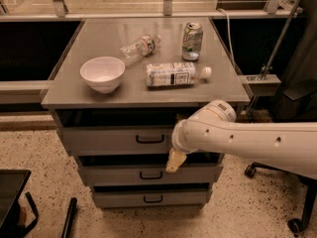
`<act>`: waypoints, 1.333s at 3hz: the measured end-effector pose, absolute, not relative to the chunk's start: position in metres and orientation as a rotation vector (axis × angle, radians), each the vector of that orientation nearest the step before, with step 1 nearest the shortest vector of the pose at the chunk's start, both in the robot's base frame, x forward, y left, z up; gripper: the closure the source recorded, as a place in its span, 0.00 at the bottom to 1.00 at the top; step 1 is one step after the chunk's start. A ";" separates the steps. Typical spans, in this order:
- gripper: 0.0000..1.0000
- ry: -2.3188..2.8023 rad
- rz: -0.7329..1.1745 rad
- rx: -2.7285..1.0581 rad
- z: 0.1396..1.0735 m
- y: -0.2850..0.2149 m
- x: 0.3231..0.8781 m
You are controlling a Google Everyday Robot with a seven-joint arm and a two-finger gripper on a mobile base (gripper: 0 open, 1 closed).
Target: Open top drawer
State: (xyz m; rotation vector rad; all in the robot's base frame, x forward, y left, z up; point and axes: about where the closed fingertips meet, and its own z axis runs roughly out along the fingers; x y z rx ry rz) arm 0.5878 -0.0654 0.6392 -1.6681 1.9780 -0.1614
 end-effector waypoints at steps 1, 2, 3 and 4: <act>0.18 1.978 -0.161 -1.668 0.639 -0.065 0.588; 0.41 1.978 -0.161 -1.668 0.639 -0.065 0.588; 0.64 1.978 -0.161 -1.668 0.639 -0.065 0.588; 0.87 1.978 -0.161 -1.668 0.648 -0.068 0.588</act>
Offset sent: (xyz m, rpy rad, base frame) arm 0.0000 0.0000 0.0000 0.0000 0.0000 0.0000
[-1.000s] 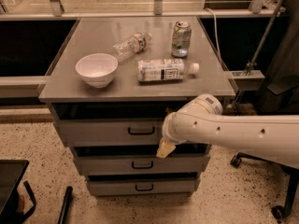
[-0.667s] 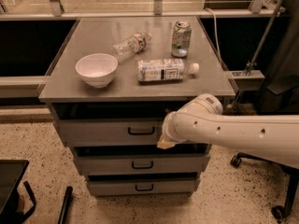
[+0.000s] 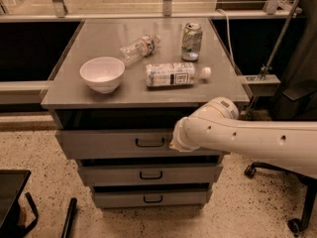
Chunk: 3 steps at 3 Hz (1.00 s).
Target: Open top drawer
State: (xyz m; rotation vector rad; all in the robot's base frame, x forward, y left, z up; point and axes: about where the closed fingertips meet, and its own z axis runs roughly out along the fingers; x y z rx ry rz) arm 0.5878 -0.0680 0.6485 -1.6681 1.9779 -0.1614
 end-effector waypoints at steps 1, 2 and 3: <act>1.00 1.978 -0.161 -1.668 0.655 -0.068 0.588; 1.00 1.978 -0.160 -1.664 0.658 -0.069 0.587; 1.00 1.977 -0.161 -1.663 0.660 -0.071 0.587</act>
Offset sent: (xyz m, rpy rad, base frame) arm -0.2768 -0.0034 -0.0047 0.0062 0.0389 0.0347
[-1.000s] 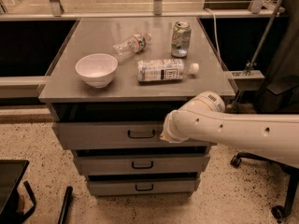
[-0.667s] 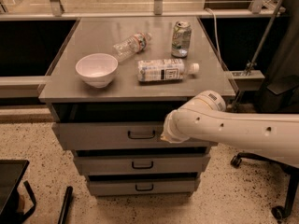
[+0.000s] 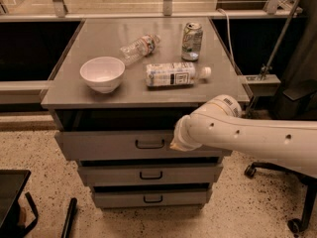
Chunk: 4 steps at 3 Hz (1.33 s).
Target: Open top drawer
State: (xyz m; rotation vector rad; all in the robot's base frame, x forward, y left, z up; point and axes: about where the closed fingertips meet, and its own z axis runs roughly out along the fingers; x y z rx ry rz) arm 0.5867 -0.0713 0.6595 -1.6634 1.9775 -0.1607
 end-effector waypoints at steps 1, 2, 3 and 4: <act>1.00 1.955 -0.168 -1.550 0.689 -0.072 0.551; 1.00 1.958 -0.164 -1.534 0.694 -0.072 0.545; 1.00 2.015 -0.093 -1.373 0.712 -0.065 0.496; 1.00 2.063 -0.097 -1.300 0.717 -0.058 0.409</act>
Offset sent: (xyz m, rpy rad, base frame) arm -0.4767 0.0110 0.0050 0.0140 0.0982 -0.2163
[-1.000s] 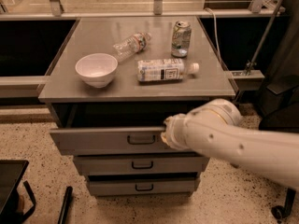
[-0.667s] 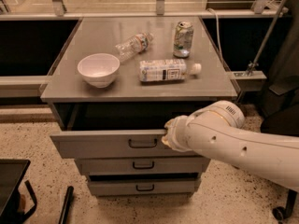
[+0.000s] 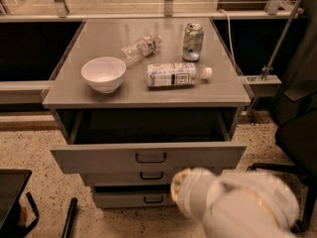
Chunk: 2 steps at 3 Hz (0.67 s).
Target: Open top drawer
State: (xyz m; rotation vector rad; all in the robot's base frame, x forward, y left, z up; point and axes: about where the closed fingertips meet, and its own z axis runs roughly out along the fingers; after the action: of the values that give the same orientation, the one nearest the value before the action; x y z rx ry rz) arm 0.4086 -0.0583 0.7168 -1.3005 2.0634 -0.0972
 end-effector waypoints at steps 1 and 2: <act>0.81 2.080 -0.116 -1.348 0.707 -0.046 0.369; 0.58 2.080 -0.116 -1.348 0.707 -0.046 0.369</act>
Offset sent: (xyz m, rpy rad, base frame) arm -0.0384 0.0111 -0.0095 -0.0368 0.0219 0.0128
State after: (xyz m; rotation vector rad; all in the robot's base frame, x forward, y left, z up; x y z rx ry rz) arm 0.3689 -0.0461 0.7068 -1.3476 2.0799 -0.1161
